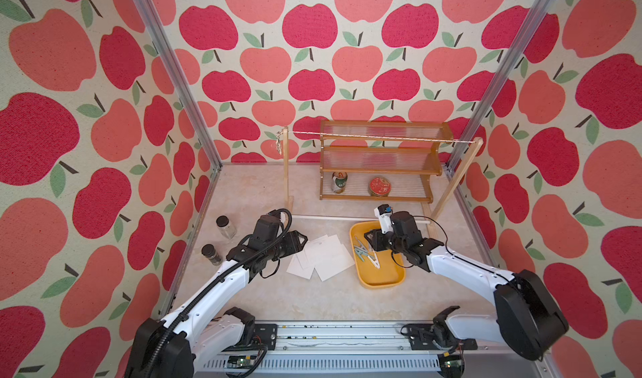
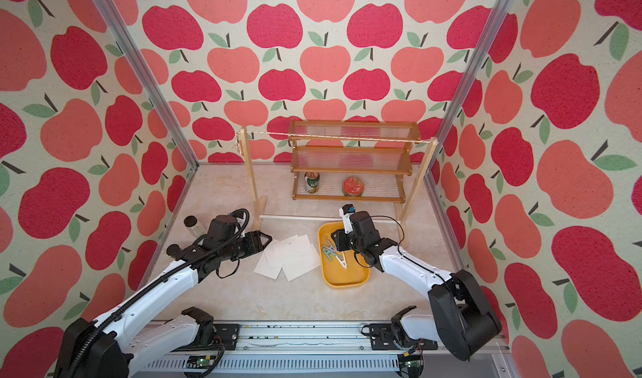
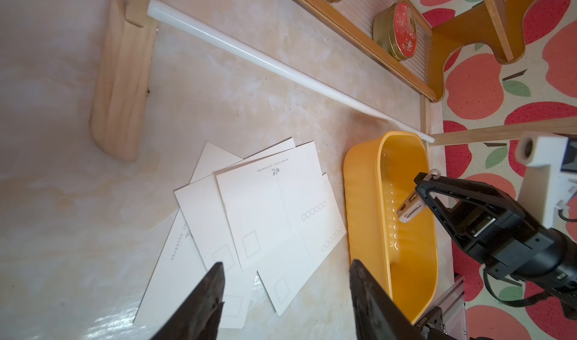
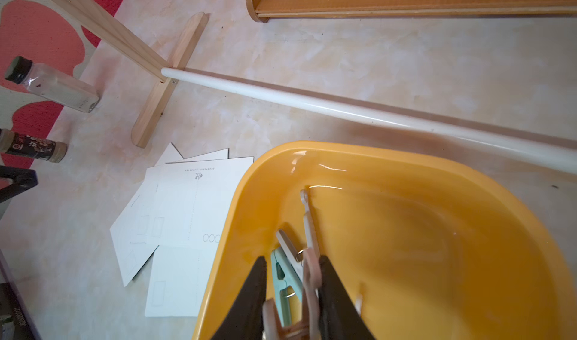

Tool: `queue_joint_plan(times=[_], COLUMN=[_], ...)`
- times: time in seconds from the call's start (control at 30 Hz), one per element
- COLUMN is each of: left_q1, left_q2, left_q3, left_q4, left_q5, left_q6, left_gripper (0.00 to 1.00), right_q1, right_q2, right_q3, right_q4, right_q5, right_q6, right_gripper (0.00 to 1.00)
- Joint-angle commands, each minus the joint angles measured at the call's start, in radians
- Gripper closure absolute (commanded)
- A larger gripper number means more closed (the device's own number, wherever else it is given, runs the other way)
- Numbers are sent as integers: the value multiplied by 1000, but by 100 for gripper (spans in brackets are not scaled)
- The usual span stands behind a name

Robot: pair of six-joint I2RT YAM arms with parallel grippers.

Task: Remove the postcards from the strings
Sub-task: Place the clamp in the storage box, then reset both arms

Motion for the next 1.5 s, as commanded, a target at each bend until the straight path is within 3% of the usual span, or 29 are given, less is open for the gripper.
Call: queue_joint_plan(times=[0.0, 0.07, 0.17, 0.27, 0.4, 0.47, 0.53, 0.6, 0.63, 0.67, 0.9, 1.03, 1.17, 1.27, 1.37, 1.47], left_q1=[-12, -13, -17, -16, -15, -13, -14, -12, -11, -8, 12, 58, 98, 180, 252, 294], left_q2=[15, 21, 18, 14, 17, 20, 24, 28, 31, 35, 103, 129, 112, 121, 138, 149], left_q3=[30, 33, 33, 41, 68, 84, 100, 114, 121, 128, 215, 248, 197, 175, 151, 114], left_q4=[46, 47, 53, 51, 37, 27, 20, 22, 24, 29, -3, -33, 35, 41, 49, 107], left_q5=[9, 8, -3, -20, -47, -65, -85, -111, -122, -129, -249, -330, -457, -500, -507, -562], left_q6=[25, 26, 28, 38, 64, 83, 101, 119, 125, 136, 215, 251, 343, 359, 379, 401], left_gripper=[38, 38, 38, 37, 37, 36, 33, 24, 8, 0, 1, 1, 1, 1, 1, 1], right_q1=[-4, -3, -3, -4, -6, -8, -8, -10, -9, -10, -14, -46, -159, -242, -304, -371], right_q2=[38, 48, 32, -18, -109, -155, -201, -249, -269, -291, -399, -476, -527, -531, -490, -410], right_q3=[-1, 5, 17, 24, 31, 36, 43, 45, 45, 44, 33, -39, -150, -237, -273, -278], right_q4=[74, 69, 31, -24, -114, -161, -206, -247, -261, -275, -324, -231, -67, 94, 175, 206], right_q5=[15, 22, 45, 74, 109, 123, 142, 170, 181, 195, 371, 487, 527, 570, 696, 709], right_q6=[19, 17, 8, -13, -47, -64, -78, -98, -106, -118, -187, -239, -282, -334, -391, -414], right_gripper=[69, 64, 44, 28, 14, 1, 1, 1, 1, 1, 1, 1, 1, 1, 1, 1])
